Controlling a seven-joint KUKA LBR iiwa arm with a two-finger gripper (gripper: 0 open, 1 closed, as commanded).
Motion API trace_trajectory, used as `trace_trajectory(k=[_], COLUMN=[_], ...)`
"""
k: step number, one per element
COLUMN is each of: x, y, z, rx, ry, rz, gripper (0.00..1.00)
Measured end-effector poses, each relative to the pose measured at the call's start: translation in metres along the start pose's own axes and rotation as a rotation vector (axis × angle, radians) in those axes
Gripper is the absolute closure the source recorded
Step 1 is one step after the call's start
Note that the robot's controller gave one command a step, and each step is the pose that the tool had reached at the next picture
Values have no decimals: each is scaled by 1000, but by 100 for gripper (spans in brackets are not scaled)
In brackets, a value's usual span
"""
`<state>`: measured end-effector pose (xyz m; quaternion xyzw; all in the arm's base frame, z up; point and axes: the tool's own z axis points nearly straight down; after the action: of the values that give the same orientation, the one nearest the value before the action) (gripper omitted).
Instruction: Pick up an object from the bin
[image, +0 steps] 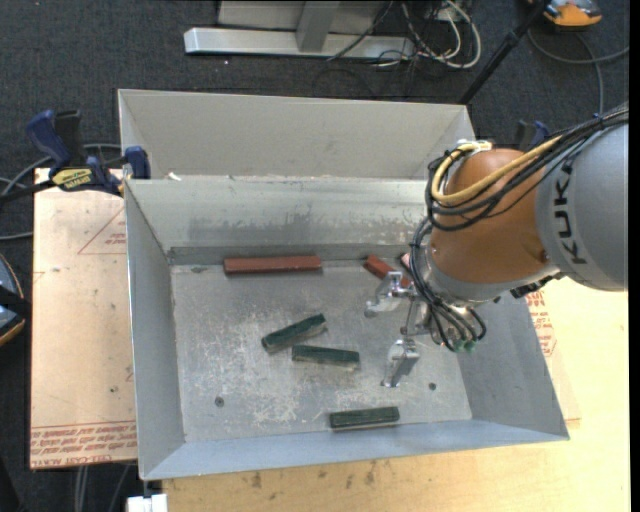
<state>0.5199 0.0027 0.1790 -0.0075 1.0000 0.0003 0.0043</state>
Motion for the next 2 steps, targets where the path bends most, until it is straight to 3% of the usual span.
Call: trace_trajectory(k=[1,2], x=[21,-45], y=[57,31], z=[47,102], rx=[0,-4], ry=[8,-4], rz=[12,7], gripper=[0,100])
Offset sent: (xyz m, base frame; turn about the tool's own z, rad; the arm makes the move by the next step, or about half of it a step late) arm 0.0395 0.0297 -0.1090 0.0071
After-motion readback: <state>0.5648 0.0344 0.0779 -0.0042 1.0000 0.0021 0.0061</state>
